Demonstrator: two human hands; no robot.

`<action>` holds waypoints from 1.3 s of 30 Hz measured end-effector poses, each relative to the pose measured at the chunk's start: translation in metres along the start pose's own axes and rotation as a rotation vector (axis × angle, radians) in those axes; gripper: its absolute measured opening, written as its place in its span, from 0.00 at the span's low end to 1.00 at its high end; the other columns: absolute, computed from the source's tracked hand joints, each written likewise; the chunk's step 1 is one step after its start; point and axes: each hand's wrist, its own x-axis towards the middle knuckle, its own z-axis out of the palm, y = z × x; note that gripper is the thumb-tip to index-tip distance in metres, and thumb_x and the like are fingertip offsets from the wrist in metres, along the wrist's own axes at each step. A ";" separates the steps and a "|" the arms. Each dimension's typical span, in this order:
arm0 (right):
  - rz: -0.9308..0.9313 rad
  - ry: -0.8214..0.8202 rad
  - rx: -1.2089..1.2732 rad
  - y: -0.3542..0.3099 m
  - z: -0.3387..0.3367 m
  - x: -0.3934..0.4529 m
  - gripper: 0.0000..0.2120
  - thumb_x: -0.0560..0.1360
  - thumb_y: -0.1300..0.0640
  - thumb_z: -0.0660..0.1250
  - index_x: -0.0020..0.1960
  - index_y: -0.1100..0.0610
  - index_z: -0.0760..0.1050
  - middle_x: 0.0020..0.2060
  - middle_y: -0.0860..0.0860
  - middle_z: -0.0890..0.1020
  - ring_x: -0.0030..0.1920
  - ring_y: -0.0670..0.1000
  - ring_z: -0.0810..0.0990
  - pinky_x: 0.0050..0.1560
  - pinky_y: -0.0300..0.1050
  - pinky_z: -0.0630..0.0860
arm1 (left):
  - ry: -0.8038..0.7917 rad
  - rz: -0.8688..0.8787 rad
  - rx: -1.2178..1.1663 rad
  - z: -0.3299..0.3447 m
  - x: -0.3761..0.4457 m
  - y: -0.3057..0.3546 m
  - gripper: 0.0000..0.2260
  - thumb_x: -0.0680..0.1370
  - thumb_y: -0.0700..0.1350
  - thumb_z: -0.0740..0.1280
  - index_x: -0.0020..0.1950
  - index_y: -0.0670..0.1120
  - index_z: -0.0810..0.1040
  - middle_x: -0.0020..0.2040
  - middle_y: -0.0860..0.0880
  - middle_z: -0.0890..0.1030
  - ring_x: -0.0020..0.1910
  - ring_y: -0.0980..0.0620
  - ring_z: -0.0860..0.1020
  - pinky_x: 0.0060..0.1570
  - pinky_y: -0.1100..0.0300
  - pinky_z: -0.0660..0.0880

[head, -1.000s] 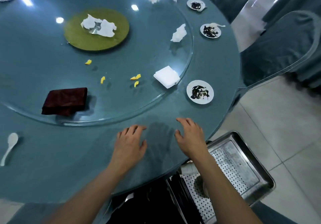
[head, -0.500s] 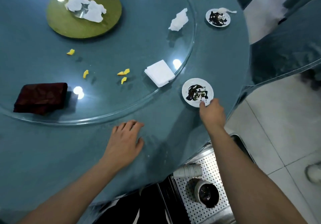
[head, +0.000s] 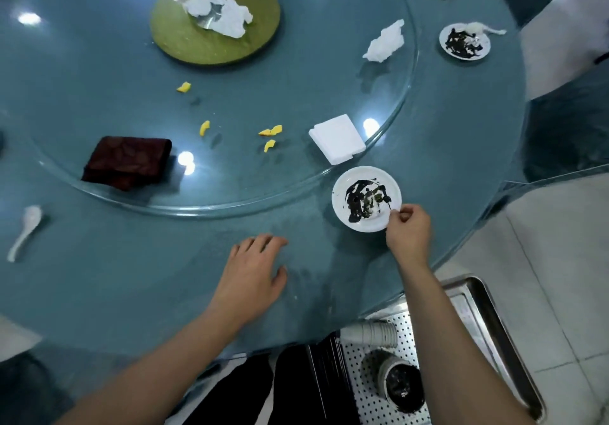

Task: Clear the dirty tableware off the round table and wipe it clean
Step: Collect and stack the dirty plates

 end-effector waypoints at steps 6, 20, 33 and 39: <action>-0.212 -0.227 0.023 -0.022 0.030 -0.103 0.01 0.79 0.57 0.67 0.49 0.53 0.77 0.42 0.50 0.84 0.44 0.52 0.83 0.49 0.48 0.79 | 0.076 -0.134 -0.172 -0.025 -0.040 -0.018 0.29 0.76 0.60 0.52 0.73 0.50 0.69 0.64 0.49 0.78 0.61 0.43 0.76 0.62 0.45 0.72; -0.508 -0.457 -0.100 -0.068 0.107 -0.342 0.01 0.78 0.54 0.68 0.48 0.50 0.79 0.39 0.46 0.85 0.42 0.51 0.82 0.48 0.48 0.79 | 0.327 -0.429 -0.652 -0.054 -0.244 -0.164 0.23 0.81 0.46 0.68 0.75 0.54 0.67 0.52 0.59 0.82 0.54 0.58 0.80 0.57 0.61 0.73; -0.743 -0.649 -0.224 -0.087 0.154 -0.536 0.06 0.78 0.49 0.68 0.43 0.49 0.76 0.32 0.41 0.78 0.38 0.47 0.78 0.42 0.43 0.72 | 0.697 -0.692 -1.143 -0.073 -0.428 -0.249 0.24 0.78 0.33 0.68 0.67 0.59 0.75 0.46 0.44 0.84 0.44 0.45 0.85 0.45 0.46 0.84; -1.005 -0.667 -0.249 -0.089 0.178 -0.576 0.09 0.81 0.47 0.61 0.50 0.50 0.77 0.40 0.45 0.81 0.41 0.50 0.77 0.42 0.45 0.70 | 0.795 -0.838 -1.232 -0.082 -0.480 -0.256 0.21 0.80 0.32 0.66 0.65 0.56 0.77 0.49 0.40 0.82 0.43 0.46 0.86 0.38 0.51 0.84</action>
